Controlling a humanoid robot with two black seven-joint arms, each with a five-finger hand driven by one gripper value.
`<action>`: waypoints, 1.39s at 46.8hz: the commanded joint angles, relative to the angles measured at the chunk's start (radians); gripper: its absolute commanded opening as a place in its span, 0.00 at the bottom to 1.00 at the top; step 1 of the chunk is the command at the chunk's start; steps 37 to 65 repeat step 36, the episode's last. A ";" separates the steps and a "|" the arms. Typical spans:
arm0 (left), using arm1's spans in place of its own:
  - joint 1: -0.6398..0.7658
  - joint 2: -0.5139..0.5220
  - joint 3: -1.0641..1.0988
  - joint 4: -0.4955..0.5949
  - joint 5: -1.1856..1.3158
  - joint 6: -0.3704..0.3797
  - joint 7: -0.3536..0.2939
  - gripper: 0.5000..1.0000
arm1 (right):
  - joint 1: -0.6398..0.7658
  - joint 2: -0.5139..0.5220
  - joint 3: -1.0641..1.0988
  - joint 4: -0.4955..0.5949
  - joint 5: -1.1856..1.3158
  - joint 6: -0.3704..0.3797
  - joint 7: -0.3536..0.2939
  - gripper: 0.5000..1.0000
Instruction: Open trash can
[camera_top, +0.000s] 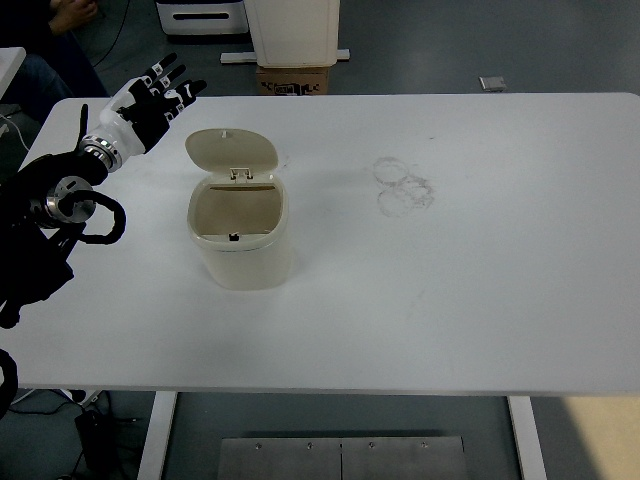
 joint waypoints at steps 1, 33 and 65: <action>0.016 -0.001 -0.008 0.013 -0.008 -0.001 -0.014 1.00 | -0.001 0.000 0.002 0.000 0.000 0.000 0.000 0.98; 0.082 -0.030 -0.020 0.035 -0.068 0.011 -0.063 1.00 | 0.002 0.000 0.002 0.008 0.000 0.004 -0.001 0.98; 0.082 -0.028 -0.020 0.035 -0.068 0.010 -0.063 1.00 | 0.004 0.000 0.002 0.008 0.002 0.003 0.000 0.98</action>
